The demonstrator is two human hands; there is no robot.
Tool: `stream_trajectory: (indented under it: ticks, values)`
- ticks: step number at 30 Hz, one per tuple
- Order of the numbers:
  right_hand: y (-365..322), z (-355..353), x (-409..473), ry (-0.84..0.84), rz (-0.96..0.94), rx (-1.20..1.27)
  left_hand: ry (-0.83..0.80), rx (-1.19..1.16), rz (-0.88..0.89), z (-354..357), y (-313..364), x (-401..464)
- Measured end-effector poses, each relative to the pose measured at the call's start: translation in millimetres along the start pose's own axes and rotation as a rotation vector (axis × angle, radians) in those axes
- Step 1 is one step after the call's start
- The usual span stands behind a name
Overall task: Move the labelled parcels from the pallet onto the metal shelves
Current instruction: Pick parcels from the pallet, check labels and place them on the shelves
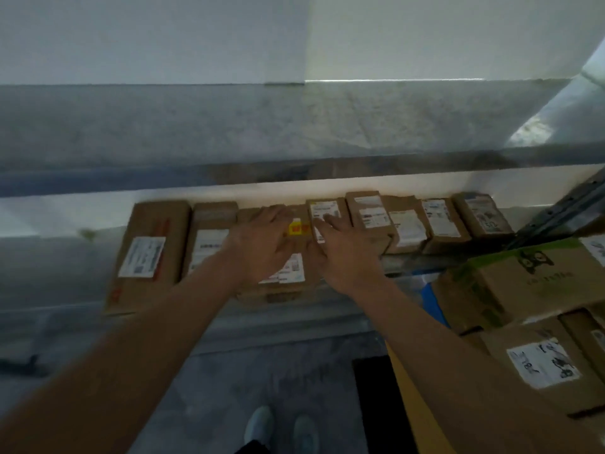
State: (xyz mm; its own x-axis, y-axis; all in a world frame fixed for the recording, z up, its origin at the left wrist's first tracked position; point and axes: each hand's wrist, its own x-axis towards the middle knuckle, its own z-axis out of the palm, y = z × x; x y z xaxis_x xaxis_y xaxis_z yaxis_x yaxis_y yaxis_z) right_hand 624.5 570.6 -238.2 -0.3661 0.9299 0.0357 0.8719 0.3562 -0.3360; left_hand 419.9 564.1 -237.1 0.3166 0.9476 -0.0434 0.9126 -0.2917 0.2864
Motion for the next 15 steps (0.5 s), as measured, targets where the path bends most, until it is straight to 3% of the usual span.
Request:
stream_trajectory:
  ticks: [4, 8, 15]
  values:
    - [-36, 21, 17, -0.096, -0.168, 0.083, 0.044, -0.041, -0.125, -5, -27, -42]
    - [-76, 39, 24, -0.078, -0.324, 0.06, 0.116, -0.06, -0.305, -12, -46, -88]
    - [-137, 69, 29, -0.187, -0.413, 0.085, 0.104, -0.069, -0.433, -18, -81, -151]
